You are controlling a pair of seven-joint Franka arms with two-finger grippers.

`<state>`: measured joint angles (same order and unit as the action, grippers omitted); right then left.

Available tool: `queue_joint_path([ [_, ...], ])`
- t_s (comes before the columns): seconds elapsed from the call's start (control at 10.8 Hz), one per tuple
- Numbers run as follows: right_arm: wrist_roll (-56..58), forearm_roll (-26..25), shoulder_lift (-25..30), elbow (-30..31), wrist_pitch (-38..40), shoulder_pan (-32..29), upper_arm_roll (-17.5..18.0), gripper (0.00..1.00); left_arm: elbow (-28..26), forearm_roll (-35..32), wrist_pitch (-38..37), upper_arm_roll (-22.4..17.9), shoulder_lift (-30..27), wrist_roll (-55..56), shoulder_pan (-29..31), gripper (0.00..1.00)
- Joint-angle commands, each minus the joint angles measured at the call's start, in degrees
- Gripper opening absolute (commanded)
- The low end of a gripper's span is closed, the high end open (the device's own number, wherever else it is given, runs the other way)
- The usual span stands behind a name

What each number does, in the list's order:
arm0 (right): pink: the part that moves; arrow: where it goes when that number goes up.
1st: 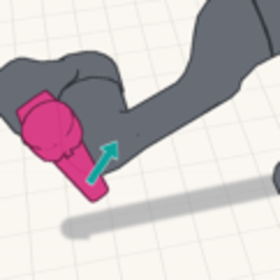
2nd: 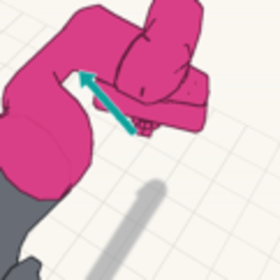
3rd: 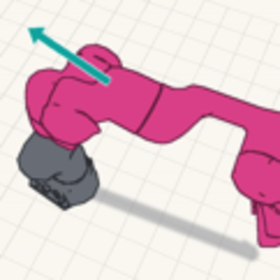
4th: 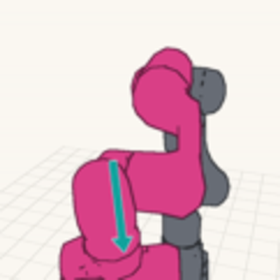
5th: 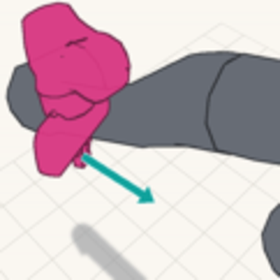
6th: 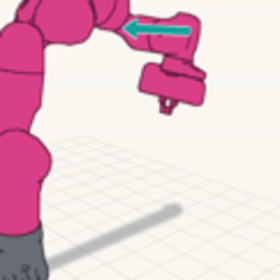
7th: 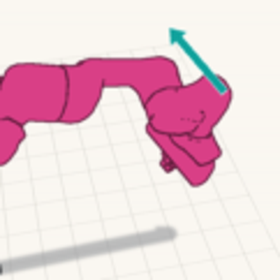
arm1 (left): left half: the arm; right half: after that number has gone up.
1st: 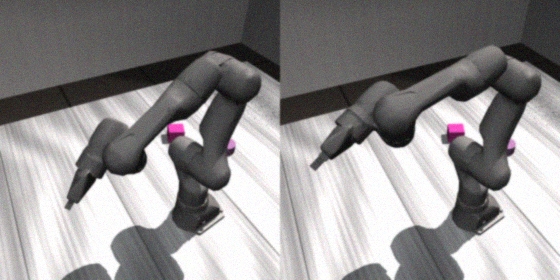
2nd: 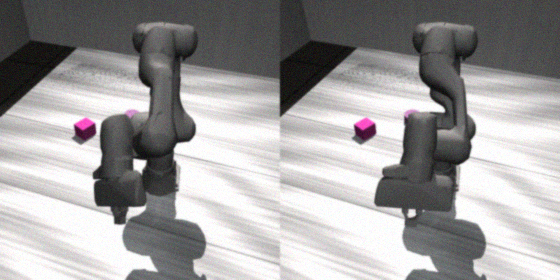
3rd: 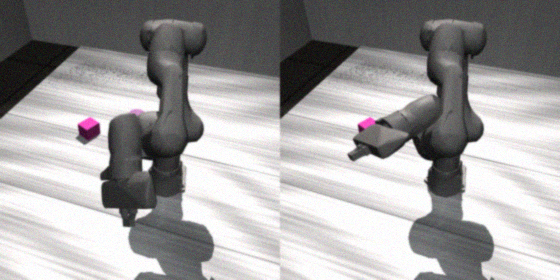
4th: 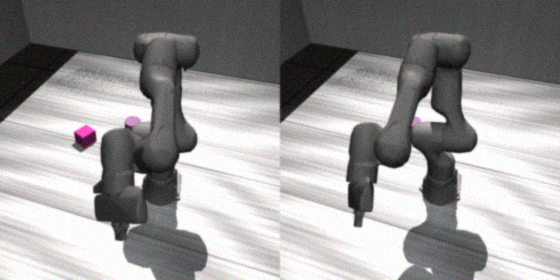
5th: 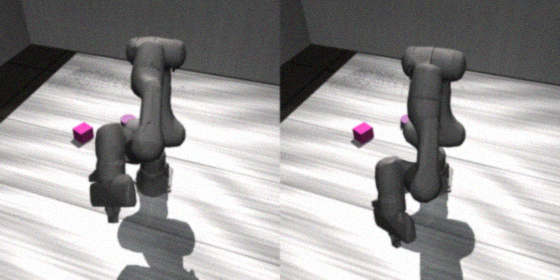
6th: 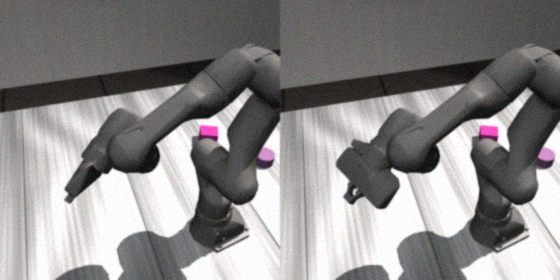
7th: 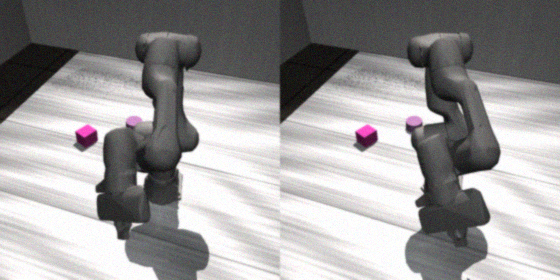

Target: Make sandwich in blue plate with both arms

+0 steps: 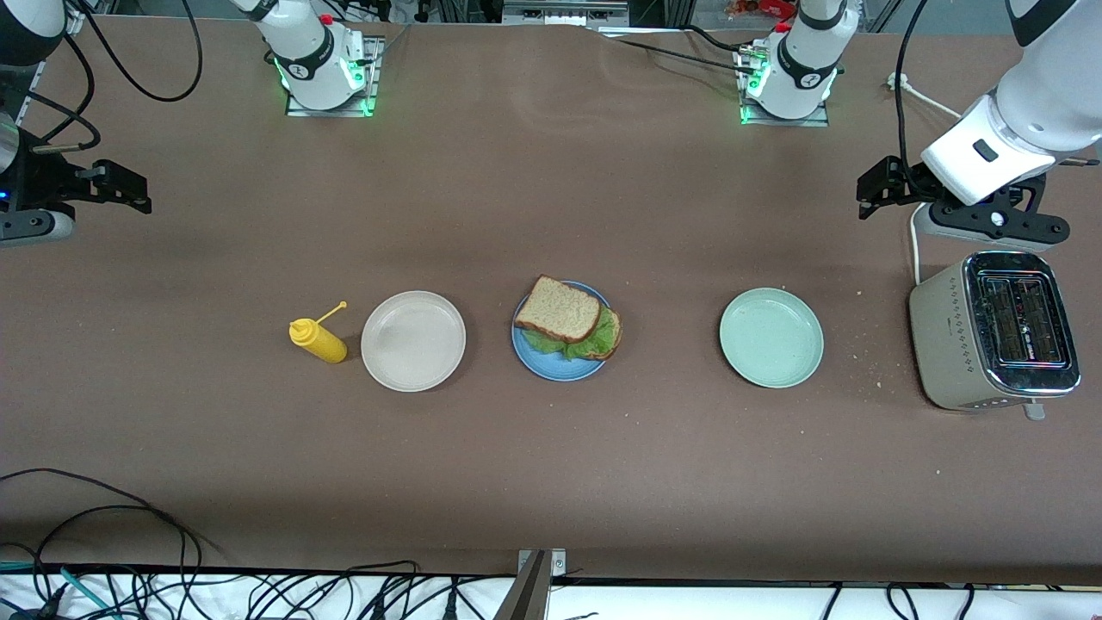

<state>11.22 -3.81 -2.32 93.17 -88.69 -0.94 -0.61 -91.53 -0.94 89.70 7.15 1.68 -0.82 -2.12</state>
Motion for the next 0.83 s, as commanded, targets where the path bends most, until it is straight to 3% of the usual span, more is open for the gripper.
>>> queue_joint_path([
  [0.0,1.0,0.47,1.18,0.35,-0.26,-0.29,-0.01,1.0,0.12,1.55,-0.31,0.15,-0.45,0.21,0.45,1.0],
  [0.74,0.74,0.56,1.18,-0.01,-0.08,-0.38,-1.06,1.0,0.12,1.47,-0.31,0.06,-0.45,0.12,0.45,1.0],
])
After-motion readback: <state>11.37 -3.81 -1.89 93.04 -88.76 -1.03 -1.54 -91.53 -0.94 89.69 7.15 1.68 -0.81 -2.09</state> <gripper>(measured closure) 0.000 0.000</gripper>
